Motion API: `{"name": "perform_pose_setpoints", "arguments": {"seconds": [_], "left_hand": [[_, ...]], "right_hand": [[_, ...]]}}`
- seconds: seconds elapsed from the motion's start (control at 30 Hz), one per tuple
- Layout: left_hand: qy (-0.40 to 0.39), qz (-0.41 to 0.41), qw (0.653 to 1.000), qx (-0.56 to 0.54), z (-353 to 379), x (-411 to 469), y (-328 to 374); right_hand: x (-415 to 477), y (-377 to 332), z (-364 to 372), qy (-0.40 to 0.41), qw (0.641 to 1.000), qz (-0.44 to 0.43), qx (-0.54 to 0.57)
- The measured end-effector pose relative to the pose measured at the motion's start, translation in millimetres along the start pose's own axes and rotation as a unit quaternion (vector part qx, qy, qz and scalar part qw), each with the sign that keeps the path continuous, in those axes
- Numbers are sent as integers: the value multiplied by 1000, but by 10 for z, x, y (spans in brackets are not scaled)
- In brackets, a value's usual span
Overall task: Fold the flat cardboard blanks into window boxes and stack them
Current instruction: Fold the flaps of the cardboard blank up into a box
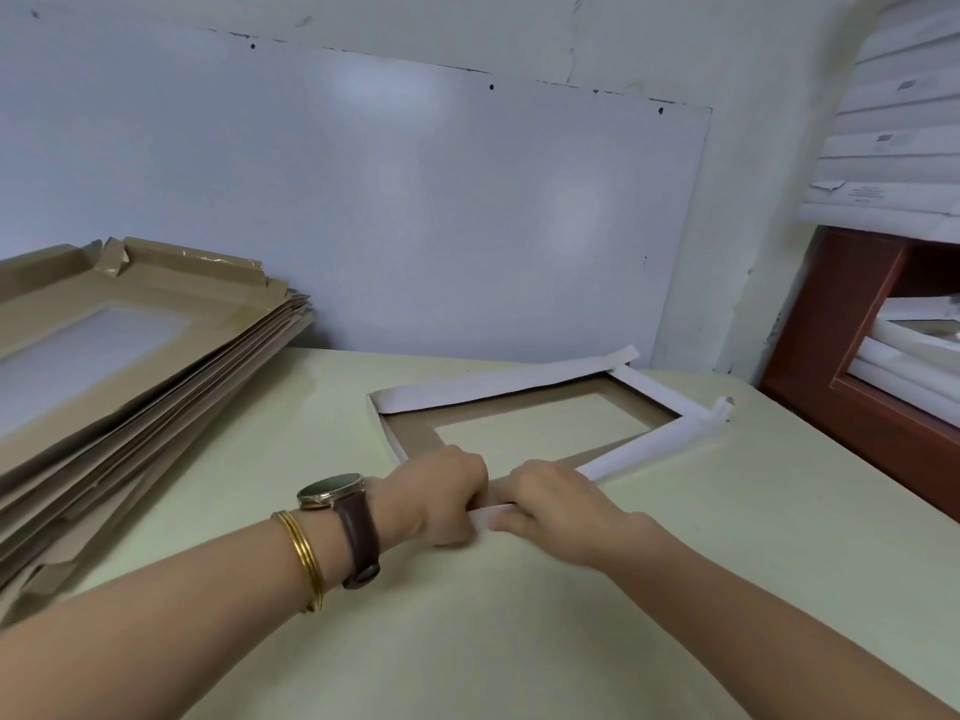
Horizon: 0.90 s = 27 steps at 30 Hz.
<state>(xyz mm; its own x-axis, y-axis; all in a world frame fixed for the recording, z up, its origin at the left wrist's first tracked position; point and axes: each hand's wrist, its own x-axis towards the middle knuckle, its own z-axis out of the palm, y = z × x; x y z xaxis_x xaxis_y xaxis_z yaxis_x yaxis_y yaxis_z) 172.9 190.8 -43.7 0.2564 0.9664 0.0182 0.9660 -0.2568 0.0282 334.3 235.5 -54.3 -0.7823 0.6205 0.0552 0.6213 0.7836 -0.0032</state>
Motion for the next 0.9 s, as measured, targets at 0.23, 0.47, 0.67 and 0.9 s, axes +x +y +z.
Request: {"name": "perform_pose_setpoints", "arguments": {"seconds": [0.23, 0.47, 0.67, 0.9], "left_hand": [[-29, -11, 1000, 0, 18, -75, -319], [-103, -60, 992, 50, -160, -212, -772], [-115, -111, 986, 54, -137, -240, -1055], [-115, -103, 983, 99, -53, -164, -1112]], "right_hand": [[-216, 431, 82, 20, 999, 23, 11], [-503, 938, 51, -3, 994, 107, -25], [-623, 1055, 49, -10, 990, 132, -43], [-573, 1007, -51, -49, 990, 131, -10]]}}
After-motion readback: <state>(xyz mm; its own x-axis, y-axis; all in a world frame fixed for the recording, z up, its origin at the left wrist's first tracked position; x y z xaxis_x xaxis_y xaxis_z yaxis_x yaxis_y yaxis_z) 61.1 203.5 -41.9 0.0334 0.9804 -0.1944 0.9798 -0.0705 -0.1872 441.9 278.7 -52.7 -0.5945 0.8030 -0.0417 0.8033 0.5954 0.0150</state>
